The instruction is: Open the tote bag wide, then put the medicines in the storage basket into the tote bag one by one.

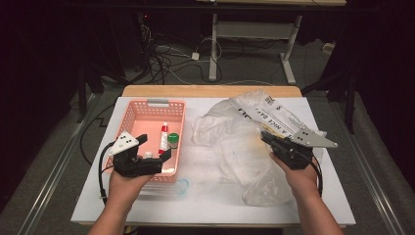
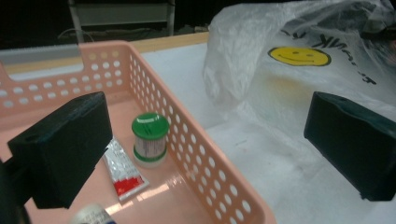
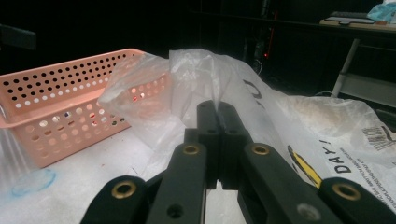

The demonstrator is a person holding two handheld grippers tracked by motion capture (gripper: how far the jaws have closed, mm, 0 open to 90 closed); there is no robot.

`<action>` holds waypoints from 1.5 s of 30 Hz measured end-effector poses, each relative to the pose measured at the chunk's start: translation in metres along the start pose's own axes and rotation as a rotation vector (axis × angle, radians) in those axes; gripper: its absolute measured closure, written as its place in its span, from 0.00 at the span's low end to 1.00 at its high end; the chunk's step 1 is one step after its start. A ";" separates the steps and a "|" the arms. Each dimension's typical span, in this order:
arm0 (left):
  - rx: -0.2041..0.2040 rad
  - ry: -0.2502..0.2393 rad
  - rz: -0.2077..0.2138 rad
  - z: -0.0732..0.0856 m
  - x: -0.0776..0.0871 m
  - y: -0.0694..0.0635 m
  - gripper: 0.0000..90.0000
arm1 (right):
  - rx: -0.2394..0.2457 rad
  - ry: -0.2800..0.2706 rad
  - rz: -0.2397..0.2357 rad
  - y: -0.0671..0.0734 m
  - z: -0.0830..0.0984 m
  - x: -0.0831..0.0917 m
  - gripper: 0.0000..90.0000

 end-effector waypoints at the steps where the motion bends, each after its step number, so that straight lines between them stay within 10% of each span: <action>1: -0.006 0.001 -0.005 -0.003 -0.002 0.001 0.00 | 0.003 -0.006 0.000 -0.001 -0.001 0.000 1.00; 22: 0.051 0.102 -0.113 -0.017 -0.054 0.052 0.00 | 0.010 0.019 -0.010 0.001 0.008 -0.006 1.00; 30: 0.039 0.182 -0.162 -0.012 -0.073 0.073 0.03 | 0.003 0.011 -0.008 -0.002 0.008 -0.005 1.00; 45: 0.149 0.418 -0.175 0.022 -0.110 0.111 0.19 | -0.012 0.002 -0.033 0.000 0.005 -0.010 1.00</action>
Point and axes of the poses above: each handheld gripper's, and its own axes: x roughly backward along the jaws, z roughly out of its underside, y roughly to its left, the point moved 9 cm from there along -x, roughly forward along the jaws, and after that the axes turned 5 degrees about -z, right-handed, at the moved point
